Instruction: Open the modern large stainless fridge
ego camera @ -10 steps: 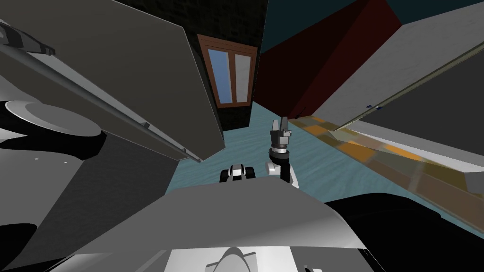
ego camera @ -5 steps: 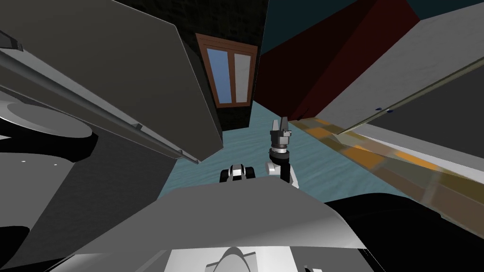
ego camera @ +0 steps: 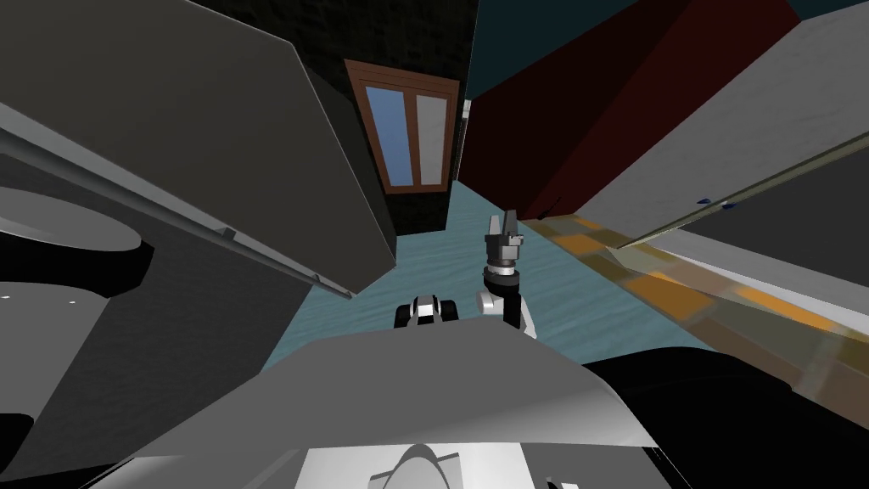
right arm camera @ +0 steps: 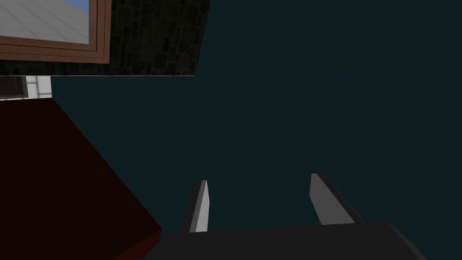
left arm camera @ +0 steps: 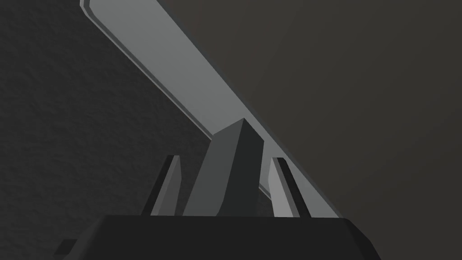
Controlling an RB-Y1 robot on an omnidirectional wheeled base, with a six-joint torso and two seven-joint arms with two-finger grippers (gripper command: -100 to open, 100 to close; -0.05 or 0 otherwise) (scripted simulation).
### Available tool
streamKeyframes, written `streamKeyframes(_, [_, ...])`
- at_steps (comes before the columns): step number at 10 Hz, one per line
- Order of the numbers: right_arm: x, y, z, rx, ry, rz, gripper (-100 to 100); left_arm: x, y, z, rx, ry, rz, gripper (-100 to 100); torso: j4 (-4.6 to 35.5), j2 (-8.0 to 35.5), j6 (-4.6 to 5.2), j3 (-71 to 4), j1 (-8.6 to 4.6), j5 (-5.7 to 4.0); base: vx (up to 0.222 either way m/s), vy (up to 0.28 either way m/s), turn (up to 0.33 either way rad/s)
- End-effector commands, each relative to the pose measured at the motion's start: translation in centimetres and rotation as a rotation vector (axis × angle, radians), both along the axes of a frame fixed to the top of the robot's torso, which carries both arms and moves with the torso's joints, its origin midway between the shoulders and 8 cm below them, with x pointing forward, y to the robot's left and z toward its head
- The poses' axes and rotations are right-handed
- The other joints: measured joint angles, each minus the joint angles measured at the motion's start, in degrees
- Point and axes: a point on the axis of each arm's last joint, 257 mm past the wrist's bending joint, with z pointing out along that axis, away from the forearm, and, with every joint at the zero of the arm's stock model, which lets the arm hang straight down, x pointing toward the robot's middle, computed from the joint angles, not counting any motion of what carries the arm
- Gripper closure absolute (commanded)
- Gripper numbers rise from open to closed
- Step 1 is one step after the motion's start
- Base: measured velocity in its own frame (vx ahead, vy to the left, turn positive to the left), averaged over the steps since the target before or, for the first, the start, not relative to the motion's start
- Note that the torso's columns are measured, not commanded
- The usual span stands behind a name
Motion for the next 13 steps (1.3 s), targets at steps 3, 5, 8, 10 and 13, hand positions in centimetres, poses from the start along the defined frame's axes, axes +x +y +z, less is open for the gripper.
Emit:
streamKeyframes(3, [0.0,0.0,0.0,0.000,0.000,0.000,0,-2.6,1.8,0.0,-0.002,0.002,0.068,100,-0.02,0.01,-0.17,0.08,-0.13,0.13,0.046,-0.185,0.083])
streamKeyframes(5, [0.0,0.0,0.0,0.000,0.000,0.000,0,-4.3,2.9,0.0,-0.002,0.000,0.111,100,-0.02,0.00,-0.05,0.03,0.05,0.08,0.073,-0.215,0.083])
streamKeyframes(8, [0.0,0.0,0.0,0.000,0.000,0.000,0,-6.8,4.5,0.2,0.001,-0.003,0.176,100,-0.01,-0.04,-0.06,-0.02,0.00,0.02,0.091,-0.223,0.095])
streamKeyframes(10, [0.0,0.0,0.0,0.000,0.000,0.000,0,-8.5,5.4,0.4,0.003,-0.006,0.219,100,-0.03,0.02,-0.09,0.05,-0.13,0.06,0.071,-0.269,0.099])
streamKeyframes(13, [0.0,0.0,0.0,0.000,0.000,0.000,0,-7.3,3.6,0.4,0.006,0.011,0.229,100,0.07,0.10,0.12,0.01,0.32,-0.05,0.044,-0.135,0.149])
